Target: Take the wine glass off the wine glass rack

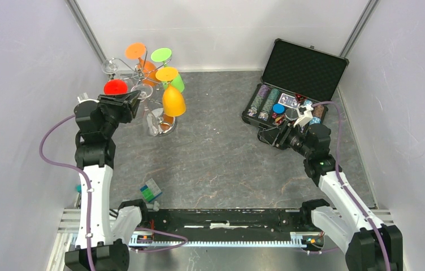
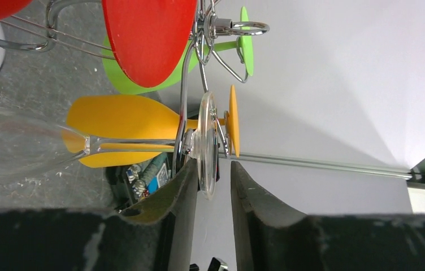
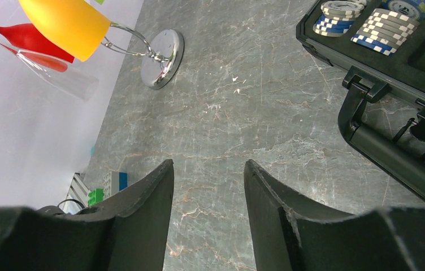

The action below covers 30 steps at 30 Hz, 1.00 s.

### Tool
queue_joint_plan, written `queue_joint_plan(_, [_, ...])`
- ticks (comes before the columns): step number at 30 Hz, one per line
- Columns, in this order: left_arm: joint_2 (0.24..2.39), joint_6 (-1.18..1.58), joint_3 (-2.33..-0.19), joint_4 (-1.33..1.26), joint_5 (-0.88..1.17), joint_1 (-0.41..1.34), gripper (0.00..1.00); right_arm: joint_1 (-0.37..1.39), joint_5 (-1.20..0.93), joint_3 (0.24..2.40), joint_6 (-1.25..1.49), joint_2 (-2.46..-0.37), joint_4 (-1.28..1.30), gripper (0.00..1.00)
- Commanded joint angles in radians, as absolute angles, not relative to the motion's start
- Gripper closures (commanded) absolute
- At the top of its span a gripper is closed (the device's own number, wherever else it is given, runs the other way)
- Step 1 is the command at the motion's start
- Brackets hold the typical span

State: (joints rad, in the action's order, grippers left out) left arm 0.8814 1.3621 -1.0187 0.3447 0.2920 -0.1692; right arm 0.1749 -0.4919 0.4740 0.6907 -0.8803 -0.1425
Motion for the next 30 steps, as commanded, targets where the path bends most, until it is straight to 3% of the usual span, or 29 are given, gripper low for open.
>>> queue_joint_plan(1, [0.854, 1.456, -0.977, 0.333, 0.212, -0.178, 0.62, 0.178, -0.485, 0.47, 0.676, -0.885, -0.18, 0.46])
queue_joint_plan(5, [0.849, 1.463, -0.971, 0.349, 0.189, -0.178, 0.62, 0.177, -0.486, 0.469, 0.678, -0.883, -0.183, 0.46])
queue_joint_plan(9, [0.863, 1.443, -0.974, 0.364, 0.186, -0.178, 0.69, 0.179, -0.485, 0.469, 0.679, -0.882, -0.184, 0.46])
queue_joint_plan(17, [0.898, 1.37, -0.98, 0.34, 0.239, -0.178, 0.98, 0.178, -0.485, 0.469, 0.684, -0.885, -0.188, 0.46])
queue_joint_plan(30, [0.91, 1.143, -1.188, 0.477, 0.345, -0.178, 0.98, 0.177, -0.491, 0.472, 0.713, -0.883, -0.204, 0.47])
